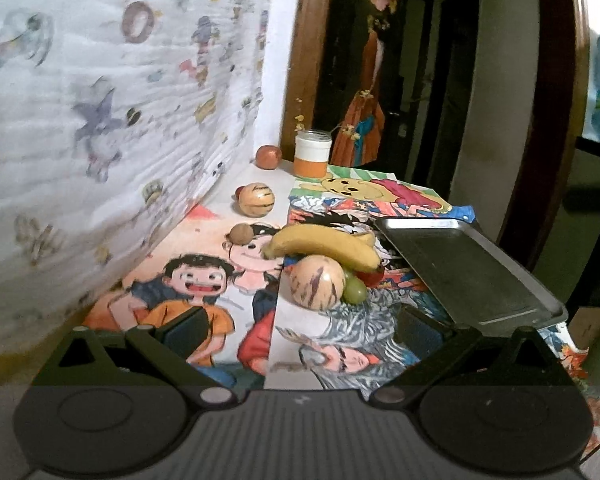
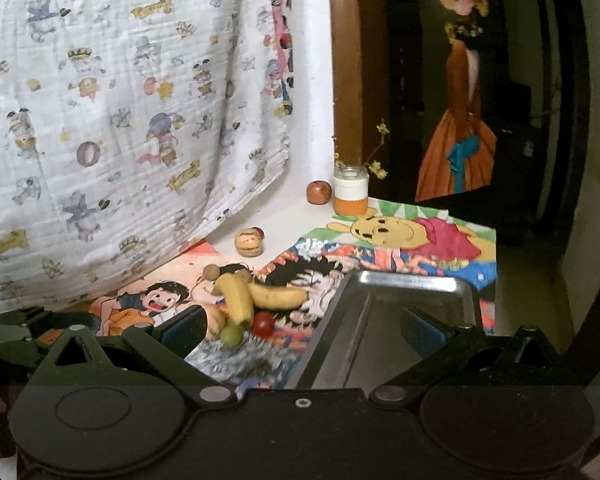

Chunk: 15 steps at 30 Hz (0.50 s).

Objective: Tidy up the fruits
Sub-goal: 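Move the left tool toward the speckled fruit while the right tool approaches the banana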

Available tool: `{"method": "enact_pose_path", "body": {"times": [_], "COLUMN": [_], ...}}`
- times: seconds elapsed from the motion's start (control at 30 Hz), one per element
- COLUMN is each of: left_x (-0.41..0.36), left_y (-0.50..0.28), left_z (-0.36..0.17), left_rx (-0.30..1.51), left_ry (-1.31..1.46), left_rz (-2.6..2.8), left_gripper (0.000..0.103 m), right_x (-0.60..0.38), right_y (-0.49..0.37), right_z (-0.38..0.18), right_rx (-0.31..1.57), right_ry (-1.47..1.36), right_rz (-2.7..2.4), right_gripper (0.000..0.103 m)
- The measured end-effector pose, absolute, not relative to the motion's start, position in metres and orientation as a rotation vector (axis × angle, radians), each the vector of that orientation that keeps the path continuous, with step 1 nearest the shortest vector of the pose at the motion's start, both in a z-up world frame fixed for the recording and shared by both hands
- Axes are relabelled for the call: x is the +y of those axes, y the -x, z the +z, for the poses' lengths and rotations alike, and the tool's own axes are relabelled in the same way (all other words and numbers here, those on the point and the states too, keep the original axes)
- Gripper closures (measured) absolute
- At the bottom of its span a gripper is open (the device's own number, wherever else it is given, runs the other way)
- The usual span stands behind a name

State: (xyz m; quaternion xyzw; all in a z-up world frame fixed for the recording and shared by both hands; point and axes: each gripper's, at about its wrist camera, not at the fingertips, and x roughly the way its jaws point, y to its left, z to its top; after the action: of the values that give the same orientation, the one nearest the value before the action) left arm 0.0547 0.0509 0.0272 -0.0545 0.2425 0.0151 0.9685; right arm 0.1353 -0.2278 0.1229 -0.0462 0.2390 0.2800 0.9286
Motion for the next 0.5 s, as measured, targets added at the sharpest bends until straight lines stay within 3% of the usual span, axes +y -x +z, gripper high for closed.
{"method": "enact_pose_path", "body": {"times": [0.27,0.5], "left_x": [0.058,0.066], "left_y": [-0.084,-0.111], "left_z": [0.030,0.019], "left_rx": [0.480,0.516], "left_ry": [0.067,0.070], "left_rz": [-0.032,-0.056], "left_gripper": [0.000,0.000], "right_x": [-0.195,-0.169], "right_y": [-0.197,-0.248], "right_z": [0.165,0.145], "right_rx": [0.469,0.468], "right_ry": [0.254,0.439], "right_rz": [0.672,0.714], "right_gripper": [0.000,0.002]}}
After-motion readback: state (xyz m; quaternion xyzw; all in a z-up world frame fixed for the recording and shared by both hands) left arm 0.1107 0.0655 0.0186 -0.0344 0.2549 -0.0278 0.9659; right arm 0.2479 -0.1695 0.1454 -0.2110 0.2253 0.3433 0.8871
